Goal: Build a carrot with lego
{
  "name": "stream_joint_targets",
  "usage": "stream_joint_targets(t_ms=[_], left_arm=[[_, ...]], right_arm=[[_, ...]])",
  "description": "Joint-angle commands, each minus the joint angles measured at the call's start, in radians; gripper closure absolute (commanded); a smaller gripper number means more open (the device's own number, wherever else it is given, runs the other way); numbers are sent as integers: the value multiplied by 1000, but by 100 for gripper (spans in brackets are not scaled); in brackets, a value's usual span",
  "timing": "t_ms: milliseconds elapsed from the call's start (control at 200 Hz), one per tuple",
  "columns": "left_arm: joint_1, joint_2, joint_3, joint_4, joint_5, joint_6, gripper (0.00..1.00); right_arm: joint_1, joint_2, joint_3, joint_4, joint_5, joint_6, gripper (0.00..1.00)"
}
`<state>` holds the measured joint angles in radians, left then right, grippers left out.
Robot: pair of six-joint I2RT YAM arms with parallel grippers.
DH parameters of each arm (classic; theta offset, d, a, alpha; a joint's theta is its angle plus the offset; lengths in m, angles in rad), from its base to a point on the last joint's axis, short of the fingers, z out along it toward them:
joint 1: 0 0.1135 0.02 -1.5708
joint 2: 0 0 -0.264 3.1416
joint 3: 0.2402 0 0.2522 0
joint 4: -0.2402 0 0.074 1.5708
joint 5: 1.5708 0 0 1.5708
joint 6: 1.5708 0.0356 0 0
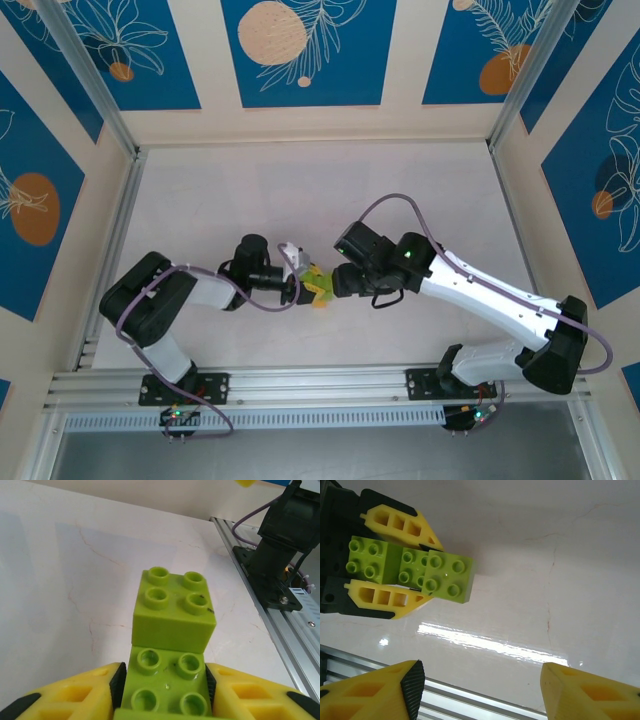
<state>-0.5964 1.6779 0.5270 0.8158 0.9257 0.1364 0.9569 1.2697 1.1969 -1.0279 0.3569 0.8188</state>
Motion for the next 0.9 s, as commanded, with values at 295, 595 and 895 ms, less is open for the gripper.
stream_joint_targets(t_ms=[295, 595, 895], left_arm=[[85, 127, 127, -13, 140, -109, 69], [143, 264, 336, -117, 207, -271, 57], [171, 364, 505, -290, 236, -284, 44]], right_arm=[[-24, -21, -16, -15, 13, -6, 37], [-39, -45, -42, -3, 10, -17, 37], [-50, -72, -81, 15, -1, -15, 37]])
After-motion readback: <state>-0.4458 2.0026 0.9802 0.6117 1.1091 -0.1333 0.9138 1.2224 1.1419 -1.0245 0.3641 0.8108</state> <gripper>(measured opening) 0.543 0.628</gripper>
